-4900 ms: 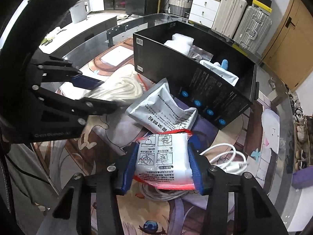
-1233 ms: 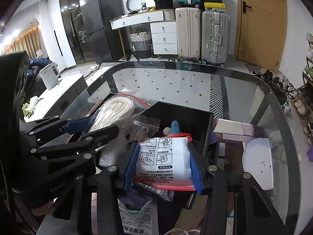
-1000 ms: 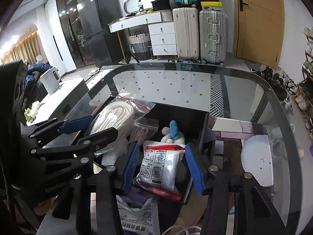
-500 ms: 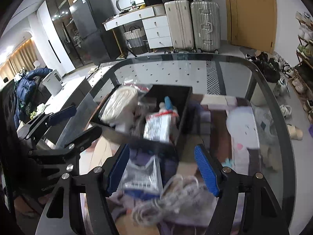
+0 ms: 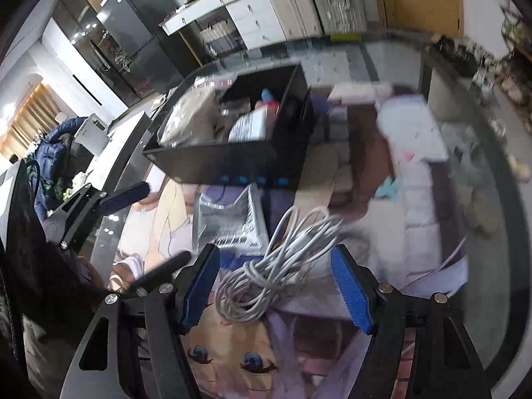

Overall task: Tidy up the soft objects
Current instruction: 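Release the rope bag into the bin with the left gripper while the right moves to the white cable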

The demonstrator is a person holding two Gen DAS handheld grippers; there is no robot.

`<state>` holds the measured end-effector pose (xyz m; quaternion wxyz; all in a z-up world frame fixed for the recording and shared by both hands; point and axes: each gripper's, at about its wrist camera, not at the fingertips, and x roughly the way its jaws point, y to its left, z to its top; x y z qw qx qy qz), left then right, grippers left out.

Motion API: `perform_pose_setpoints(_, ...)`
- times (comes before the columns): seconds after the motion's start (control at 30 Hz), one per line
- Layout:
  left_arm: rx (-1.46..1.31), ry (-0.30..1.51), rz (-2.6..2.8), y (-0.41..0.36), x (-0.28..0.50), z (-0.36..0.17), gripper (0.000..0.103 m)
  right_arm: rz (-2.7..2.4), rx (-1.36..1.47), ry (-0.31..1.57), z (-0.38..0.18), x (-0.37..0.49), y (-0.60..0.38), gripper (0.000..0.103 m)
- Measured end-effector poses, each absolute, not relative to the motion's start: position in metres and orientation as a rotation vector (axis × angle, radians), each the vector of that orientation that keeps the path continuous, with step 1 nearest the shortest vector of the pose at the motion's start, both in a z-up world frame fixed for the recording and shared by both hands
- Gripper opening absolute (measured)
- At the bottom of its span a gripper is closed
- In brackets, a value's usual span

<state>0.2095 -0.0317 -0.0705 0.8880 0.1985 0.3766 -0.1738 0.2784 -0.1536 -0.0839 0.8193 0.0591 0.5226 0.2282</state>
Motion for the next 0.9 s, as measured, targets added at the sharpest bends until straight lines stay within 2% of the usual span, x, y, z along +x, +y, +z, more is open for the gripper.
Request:
perform_pose_setpoints(0.27,0.509,0.800,-0.416,-0.059,0.215,-0.088,0.078,0.462,0.114,1.147,-0.098,0.285,-0.147,0.071)
perform_pose_setpoints(0.7,0.428,0.893,-0.434,-0.051,0.240,-0.106,0.078,0.446,0.123,1.157,-0.106,0.295,-0.155,0.071)
perform_pose_setpoints(0.77,0.429,0.895,-0.435,-0.055,0.240,-0.107,0.073,0.457,0.142,1.156,-0.105,0.297,-0.152,0.071)
perform_pose_setpoints(0.83,0.399,0.921,-0.454,-0.057,0.240,-0.106,0.050,0.481,0.177,1.162,-0.106,0.299,-0.151,0.071)
perform_pose_setpoints(0.9,0.349,0.964,-0.450,-0.056,0.240,-0.104,0.046,0.480,0.173,1.167,-0.107,0.300,-0.150,0.071)
